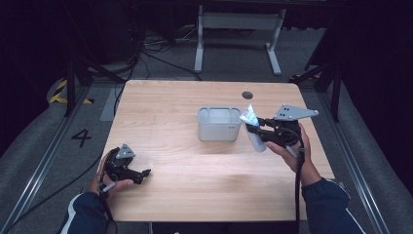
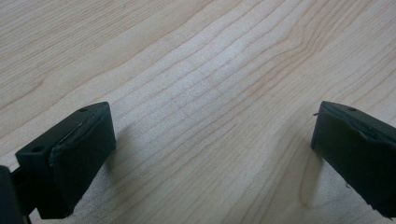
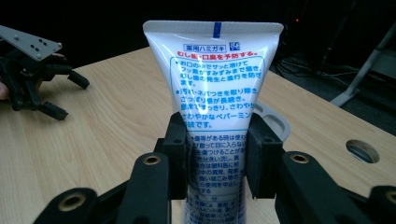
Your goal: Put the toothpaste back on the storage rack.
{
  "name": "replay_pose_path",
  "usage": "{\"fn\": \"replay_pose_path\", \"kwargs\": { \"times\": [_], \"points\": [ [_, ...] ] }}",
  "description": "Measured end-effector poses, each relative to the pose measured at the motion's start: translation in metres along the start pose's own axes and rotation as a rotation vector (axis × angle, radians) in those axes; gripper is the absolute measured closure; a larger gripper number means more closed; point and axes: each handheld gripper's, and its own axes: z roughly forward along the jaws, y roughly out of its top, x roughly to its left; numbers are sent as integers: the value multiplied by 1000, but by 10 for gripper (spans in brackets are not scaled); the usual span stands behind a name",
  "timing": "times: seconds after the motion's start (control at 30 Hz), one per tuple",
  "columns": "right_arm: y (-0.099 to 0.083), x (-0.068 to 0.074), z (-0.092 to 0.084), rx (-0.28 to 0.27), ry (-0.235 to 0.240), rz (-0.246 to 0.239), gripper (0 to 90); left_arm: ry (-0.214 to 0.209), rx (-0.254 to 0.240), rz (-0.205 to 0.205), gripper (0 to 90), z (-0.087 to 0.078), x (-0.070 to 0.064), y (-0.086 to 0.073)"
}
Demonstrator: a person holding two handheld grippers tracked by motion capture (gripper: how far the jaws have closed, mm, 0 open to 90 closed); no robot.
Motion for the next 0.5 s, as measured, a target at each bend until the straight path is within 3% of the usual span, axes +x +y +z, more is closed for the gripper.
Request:
{"fn": "replay_pose_path", "kwargs": {
  "times": [0.5],
  "points": [
    [19,2,14,-26,12,-15,665,1,0,2,2,0,0,0]
  ]
}}
